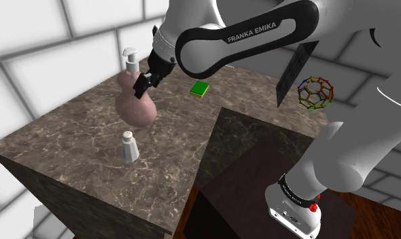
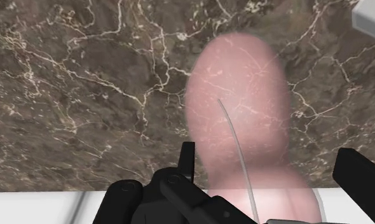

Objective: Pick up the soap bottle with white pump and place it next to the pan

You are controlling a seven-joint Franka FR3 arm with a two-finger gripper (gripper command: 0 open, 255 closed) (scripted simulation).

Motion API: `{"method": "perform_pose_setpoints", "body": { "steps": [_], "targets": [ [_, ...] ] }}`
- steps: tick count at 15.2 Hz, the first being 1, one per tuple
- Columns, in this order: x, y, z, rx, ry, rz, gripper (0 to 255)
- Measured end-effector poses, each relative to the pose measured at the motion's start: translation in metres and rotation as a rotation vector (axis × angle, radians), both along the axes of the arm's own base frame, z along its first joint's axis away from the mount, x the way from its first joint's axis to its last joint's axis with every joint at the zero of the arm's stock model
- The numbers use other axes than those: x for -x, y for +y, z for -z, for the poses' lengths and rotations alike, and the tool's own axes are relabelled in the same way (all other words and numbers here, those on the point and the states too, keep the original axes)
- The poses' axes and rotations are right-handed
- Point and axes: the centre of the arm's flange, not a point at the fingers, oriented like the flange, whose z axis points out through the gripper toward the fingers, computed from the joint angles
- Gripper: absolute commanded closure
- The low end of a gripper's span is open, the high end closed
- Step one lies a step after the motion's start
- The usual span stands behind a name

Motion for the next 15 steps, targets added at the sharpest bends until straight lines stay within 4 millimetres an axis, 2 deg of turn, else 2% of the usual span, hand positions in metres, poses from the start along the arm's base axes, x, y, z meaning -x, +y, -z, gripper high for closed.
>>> {"method": "perform_pose_setpoints", "body": {
  "steps": [10,15],
  "targets": [
    [0.000,0.000,0.000,0.000,-0.001,0.000,255],
    [0.000,0.000,-0.021,0.001,0.001,0.000,255]
  ]
}}
